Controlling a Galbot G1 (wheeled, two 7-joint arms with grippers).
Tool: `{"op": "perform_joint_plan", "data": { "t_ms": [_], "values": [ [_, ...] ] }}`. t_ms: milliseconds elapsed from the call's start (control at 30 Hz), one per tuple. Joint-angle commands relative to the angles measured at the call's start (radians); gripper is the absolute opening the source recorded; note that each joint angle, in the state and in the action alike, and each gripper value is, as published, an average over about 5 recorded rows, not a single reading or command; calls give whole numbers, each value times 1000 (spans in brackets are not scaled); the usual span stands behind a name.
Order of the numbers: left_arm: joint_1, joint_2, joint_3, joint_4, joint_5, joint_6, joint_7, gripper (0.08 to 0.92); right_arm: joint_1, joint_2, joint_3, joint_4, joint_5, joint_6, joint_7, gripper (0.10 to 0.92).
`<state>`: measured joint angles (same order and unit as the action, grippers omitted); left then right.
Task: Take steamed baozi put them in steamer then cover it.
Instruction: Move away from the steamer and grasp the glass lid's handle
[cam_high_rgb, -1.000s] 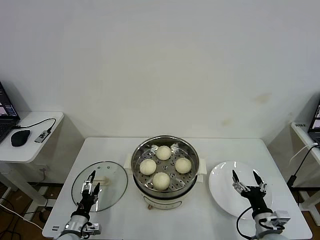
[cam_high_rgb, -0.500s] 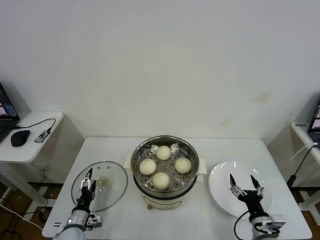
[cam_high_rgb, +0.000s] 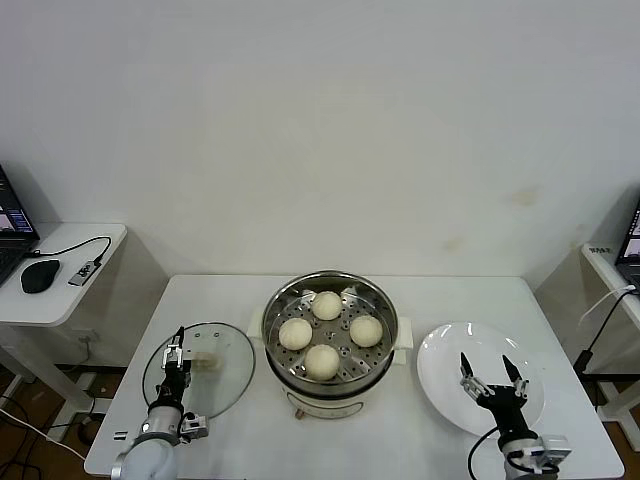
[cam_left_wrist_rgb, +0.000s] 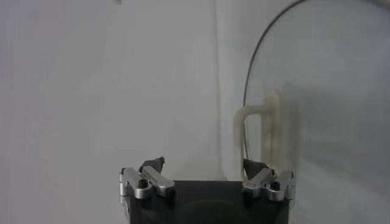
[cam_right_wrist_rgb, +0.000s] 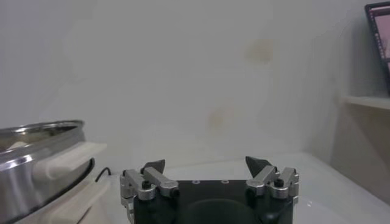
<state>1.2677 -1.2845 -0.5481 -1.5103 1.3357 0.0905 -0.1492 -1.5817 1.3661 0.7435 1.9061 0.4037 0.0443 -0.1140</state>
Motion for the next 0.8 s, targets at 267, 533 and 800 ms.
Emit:
{"op": "perform_joint_plan", "data": {
  "t_ms": [267,533,800],
  "values": [
    [-67,-11,3,82,-25,17,-25,823,-6,-2,0,-1,0,3,2,823],
    [-72,-20,6,116,-47,9,-62,820,-16,-1,0,8,-2,6,1,823],
    [-79,-18,5,163,-58,-10,-73,672,-27,1,1,21,-4,6,1,823]
  ]
}}
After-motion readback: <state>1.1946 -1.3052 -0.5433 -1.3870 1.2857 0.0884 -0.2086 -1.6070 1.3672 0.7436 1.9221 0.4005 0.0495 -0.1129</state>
